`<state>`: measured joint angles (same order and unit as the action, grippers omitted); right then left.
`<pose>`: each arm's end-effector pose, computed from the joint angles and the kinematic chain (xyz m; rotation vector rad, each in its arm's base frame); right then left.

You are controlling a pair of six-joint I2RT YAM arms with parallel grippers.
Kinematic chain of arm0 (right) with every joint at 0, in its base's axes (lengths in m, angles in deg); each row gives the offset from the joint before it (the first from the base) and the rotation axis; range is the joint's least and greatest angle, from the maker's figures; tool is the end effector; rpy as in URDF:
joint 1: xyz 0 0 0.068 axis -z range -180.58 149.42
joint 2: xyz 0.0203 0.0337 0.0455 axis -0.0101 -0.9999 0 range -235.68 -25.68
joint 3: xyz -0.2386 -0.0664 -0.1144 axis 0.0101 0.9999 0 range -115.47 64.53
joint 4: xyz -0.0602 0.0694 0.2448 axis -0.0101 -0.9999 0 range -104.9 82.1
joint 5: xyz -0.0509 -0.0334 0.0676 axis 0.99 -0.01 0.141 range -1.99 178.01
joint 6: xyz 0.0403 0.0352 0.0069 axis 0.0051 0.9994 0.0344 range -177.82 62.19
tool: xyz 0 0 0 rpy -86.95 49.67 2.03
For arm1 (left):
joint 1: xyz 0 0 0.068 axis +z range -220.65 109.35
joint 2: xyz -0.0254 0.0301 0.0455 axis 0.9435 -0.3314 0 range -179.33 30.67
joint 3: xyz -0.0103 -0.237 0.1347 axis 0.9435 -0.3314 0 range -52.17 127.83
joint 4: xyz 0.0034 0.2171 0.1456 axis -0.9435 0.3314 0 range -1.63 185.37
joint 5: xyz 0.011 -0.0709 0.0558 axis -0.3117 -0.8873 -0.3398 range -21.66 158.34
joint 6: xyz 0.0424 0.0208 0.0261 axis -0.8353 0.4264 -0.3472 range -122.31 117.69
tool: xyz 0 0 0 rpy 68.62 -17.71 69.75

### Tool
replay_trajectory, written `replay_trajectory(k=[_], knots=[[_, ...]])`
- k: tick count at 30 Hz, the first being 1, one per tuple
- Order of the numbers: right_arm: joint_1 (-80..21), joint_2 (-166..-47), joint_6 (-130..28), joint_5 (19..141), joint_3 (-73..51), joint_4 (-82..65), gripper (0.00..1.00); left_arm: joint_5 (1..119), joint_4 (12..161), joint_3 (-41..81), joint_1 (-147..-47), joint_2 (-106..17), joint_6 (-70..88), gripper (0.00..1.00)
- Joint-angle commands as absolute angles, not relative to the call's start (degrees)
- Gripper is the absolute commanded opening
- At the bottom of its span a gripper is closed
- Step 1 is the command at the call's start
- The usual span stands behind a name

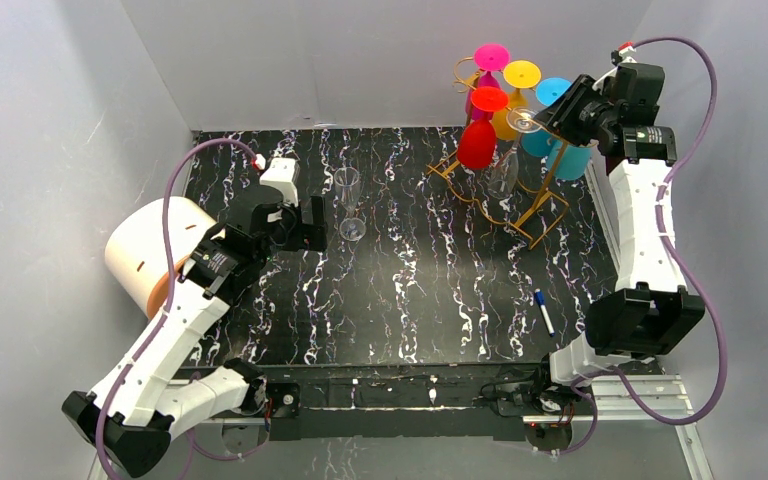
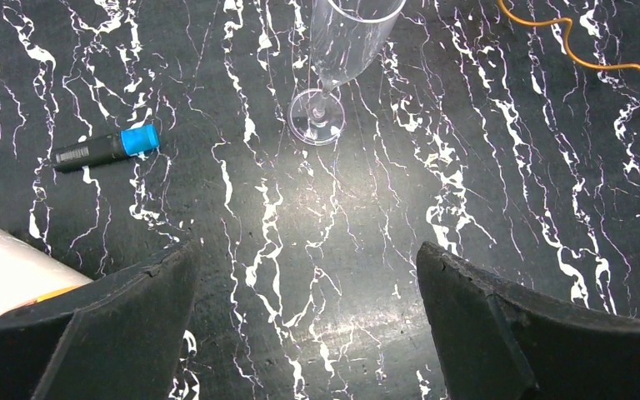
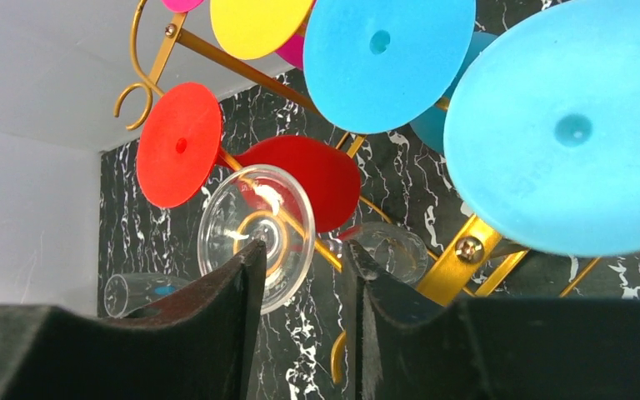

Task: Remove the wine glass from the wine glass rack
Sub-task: Pick up the wine glass from the wine rack.

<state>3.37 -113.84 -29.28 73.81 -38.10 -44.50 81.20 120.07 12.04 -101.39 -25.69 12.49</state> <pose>0.3341 -0.0143 0.4558 0.3935 1.9419 0.5231 0.1825 -0.0994 0.3822 0.1306 1.9836 -0.2936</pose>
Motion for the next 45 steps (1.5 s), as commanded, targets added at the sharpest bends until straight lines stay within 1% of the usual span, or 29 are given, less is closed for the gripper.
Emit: replay_trajectory(k=[1,4,9,10,21,28,34,35,37,39,41,45], knots=[[3.92,-114.66,-29.16,68.70,-39.44,-42.44,0.42,79.93,119.43,11.70,-101.14,-23.22,12.66,0.98],[4.01,-114.89,-29.13,66.71,-39.47,-41.82,0.39,79.47,118.43,11.70,-101.14,-22.10,12.88,0.98],[4.30,-115.31,-28.18,65.65,-39.36,-41.09,0.37,79.41,119.18,12.52,-101.14,-22.52,12.47,0.98],[4.43,-115.48,-27.38,64.44,-39.21,-40.17,0.34,79.41,119.48,12.65,-101.14,-22.68,12.41,0.98],[5.39,-115.78,-23.62,61.40,-36.71,-38.87,0.34,79.48,119.64,12.61,-101.14,-22.55,12.63,0.98],[6.55,-115.16,-19.53,59.88,-34.01,-36.40,0.30,79.77,119.58,12.78,-101.14,-23.10,12.84,0.98],[7.28,-114.63,-16.46,59.34,-32.09,-34.66,0.29,79.68,119.58,12.82,-101.14,-23.38,13.00,0.98],[7.40,-114.55,-16.02,59.07,-31.88,-34.36,0.29,79.75,119.65,12.83,-101.14,-23.38,12.98,0.98],[7.61,-114.30,-15.16,59.17,-31.44,-33.87,0.21,79.84,119.58,12.82,-101.14,-23.37,12.98,0.98],[7.66,-114.04,-14.04,59.40,-31.22,-33.51,0.18,79.93,119.73,12.88,-101.14,-23.33,12.98,0.98],[8.01,-113.93,-12.80,59.40,-31.29,-33.74,0.12,80.07,119.73,12.92,-101.14,-23.30,13.05,0.98],[8.45,-113.38,-10.90,58.78,-31.19,-33.62,0.06,80.11,119.75,12.79,-101.14,-23.29,13.16,0.98]])
